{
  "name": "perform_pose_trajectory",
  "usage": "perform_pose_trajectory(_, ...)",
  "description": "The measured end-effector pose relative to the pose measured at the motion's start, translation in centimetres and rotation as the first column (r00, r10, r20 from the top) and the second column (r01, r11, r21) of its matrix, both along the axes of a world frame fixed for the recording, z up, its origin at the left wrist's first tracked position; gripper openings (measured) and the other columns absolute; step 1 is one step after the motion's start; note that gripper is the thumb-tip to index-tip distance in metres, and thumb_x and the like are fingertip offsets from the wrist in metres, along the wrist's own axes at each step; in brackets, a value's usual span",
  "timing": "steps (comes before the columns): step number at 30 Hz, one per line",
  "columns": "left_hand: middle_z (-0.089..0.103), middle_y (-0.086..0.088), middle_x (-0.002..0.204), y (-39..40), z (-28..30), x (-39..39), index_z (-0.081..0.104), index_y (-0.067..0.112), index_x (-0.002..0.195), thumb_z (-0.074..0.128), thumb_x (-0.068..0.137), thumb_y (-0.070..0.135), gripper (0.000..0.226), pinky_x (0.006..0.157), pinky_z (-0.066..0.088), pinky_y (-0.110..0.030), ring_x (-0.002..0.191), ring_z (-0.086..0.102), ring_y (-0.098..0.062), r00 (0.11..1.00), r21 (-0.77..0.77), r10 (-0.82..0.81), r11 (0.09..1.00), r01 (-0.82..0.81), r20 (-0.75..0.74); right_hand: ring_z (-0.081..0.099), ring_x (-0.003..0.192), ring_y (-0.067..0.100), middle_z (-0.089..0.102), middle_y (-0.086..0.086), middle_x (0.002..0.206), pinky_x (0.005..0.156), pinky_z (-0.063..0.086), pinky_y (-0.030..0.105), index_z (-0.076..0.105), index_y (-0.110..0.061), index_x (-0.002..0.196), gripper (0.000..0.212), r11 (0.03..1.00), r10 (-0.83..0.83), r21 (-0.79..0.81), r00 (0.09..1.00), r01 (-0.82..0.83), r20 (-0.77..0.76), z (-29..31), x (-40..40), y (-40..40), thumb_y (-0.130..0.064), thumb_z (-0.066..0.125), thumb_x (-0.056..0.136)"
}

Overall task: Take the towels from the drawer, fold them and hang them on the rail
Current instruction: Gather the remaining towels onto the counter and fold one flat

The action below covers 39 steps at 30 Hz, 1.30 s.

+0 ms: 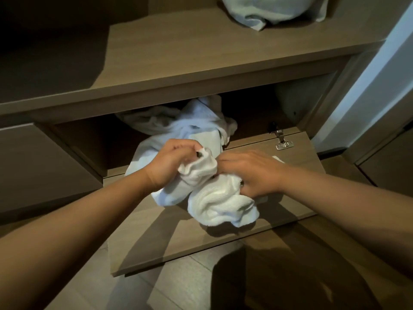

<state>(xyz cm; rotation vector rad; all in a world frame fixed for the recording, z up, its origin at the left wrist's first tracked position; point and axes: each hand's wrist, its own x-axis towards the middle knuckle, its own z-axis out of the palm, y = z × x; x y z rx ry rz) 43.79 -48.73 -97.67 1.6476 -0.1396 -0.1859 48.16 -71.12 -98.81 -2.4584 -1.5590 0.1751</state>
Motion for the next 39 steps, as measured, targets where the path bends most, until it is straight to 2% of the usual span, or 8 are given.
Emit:
perform_pose_trajectory(6, 0.069, -0.007, 0.11, 1.8, -2.5, 3.0, 0.067, 0.007, 0.112, 0.06, 0.093, -0.001, 0.023, 0.079, 0.048, -0.013, 0.098, 0.065, -0.015, 0.962, 0.384, 0.271, 0.884, -0.268, 0.047, 0.058, 0.098, 0.018, 0.06, -0.006, 0.112, 0.065, 0.041, 0.028, 0.059, -0.026, 0.116, 0.05, 0.976, 0.05, -0.219, 0.985, -0.013, 0.165, 0.2, 0.4, -2.0, -0.025, 0.076, 0.07)
perform_pose_trajectory(10, 0.034, -0.001, 0.154, 3.0, -5.0, 4.3, 0.036, 0.028, 0.149, 0.067, 0.091, 0.014, 0.068, 0.114, 0.031, -0.034, 0.143, 0.029, -0.019, 0.989, 0.73, 0.11, 0.668, -0.144, 0.095, 0.058, 0.097, 0.017, 0.059, -0.008, 0.109, 0.065, 0.047, 0.03, 0.058, -0.029, 0.116, 0.051, 0.961, 0.026, -0.275, 0.981, 0.029, 0.194, 0.8, 0.9, -3.5, -0.022, 0.073, 0.067)
perform_pose_trajectory(14, 0.015, -0.001, 0.164, 1.6, -6.1, 6.2, 0.019, 0.031, 0.156, 0.065, 0.091, 0.021, 0.08, 0.12, 0.019, -0.039, 0.151, 0.008, -0.021, 0.975, 0.824, -0.082, 0.552, -0.128, 0.206, 0.059, 0.093, 0.016, 0.061, -0.009, 0.107, 0.066, 0.055, 0.035, 0.059, -0.031, 0.115, 0.05, 0.949, -0.011, -0.306, 0.981, 0.072, 0.195, 1.8, 1.3, -5.0, -0.025, 0.075, 0.068)
perform_pose_trajectory(18, -0.005, 0.002, 0.166, -0.2, -6.3, 9.6, -0.001, 0.032, 0.157, 0.069, 0.086, 0.022, 0.1, 0.122, 0.011, -0.051, 0.152, -0.009, -0.019, 0.894, 0.978, -0.429, 0.203, -0.042, 0.127, 0.059, 0.096, 0.016, 0.062, -0.008, 0.107, 0.068, 0.056, 0.035, 0.059, -0.032, 0.115, 0.049, 0.951, -0.059, -0.287, 0.979, 0.114, 0.195, 2.3, 1.7, -6.7, -0.026, 0.075, 0.069)
perform_pose_trajectory(22, -0.015, 0.011, 0.164, -1.5, -7.9, 12.3, -0.012, 0.041, 0.154, 0.054, 0.095, 0.031, 0.089, 0.116, 0.007, -0.064, 0.151, -0.014, -0.019, 0.897, 0.993, -0.427, -0.045, 0.108, -0.117, 0.057, 0.098, 0.014, 0.06, -0.011, 0.109, 0.071, 0.051, 0.03, 0.054, -0.038, 0.118, 0.05, 0.914, -0.135, -0.358, 0.975, 0.192, 0.179, 2.3, 2.4, -9.0, -0.031, 0.068, 0.07)
perform_pose_trajectory(30, -0.011, -0.002, 0.166, 1.3, -10.0, 12.8, 0.004, 0.024, 0.159, 0.044, 0.069, 0.092, 0.119, 0.122, 0.009, -0.048, 0.152, -0.009, -0.026, 0.969, 0.948, 0.02, 0.213, 0.236, -0.246, 0.056, 0.101, 0.013, 0.059, -0.013, 0.115, 0.078, 0.052, 0.031, 0.05, -0.041, 0.123, 0.047, 0.732, -0.326, -0.571, 0.927, 0.372, 0.186, 1.5, 3.9, -12.8, -0.038, 0.066, 0.078)
perform_pose_trajectory(34, 0.048, -0.011, 0.139, -1.4, -10.2, 10.7, 0.043, 0.017, 0.135, 0.05, 0.087, 0.067, 0.07, 0.099, 0.04, -0.05, 0.125, 0.049, -0.037, 0.999, 0.993, -0.028, 0.112, -0.037, 0.04, 0.043, 0.069, 0.009, 0.053, -0.012, 0.09, 0.053, 0.033, 0.024, 0.03, -0.035, 0.132, 0.072, 0.761, -0.379, -0.517, 0.916, 0.391, 0.135, 0.4, 5.1, -11.1, -0.042, 0.072, 0.073)
perform_pose_trajectory(39, 0.056, 0.003, 0.086, -3.8, -8.6, 7.8, 0.057, 0.015, 0.102, 0.062, 0.091, 0.023, 0.015, 0.066, 0.036, -0.031, 0.082, 0.058, -0.021, 0.977, 0.786, -0.09, 0.61, -0.098, 0.192, 0.05, 0.065, 0.015, 0.053, -0.003, 0.081, 0.059, 0.044, 0.033, -0.034, -0.04, 0.143, 0.133, 0.826, -0.387, -0.452, 0.922, 0.336, -0.023, -1.8, 7.3, -6.4, -0.046, 0.078, 0.072)
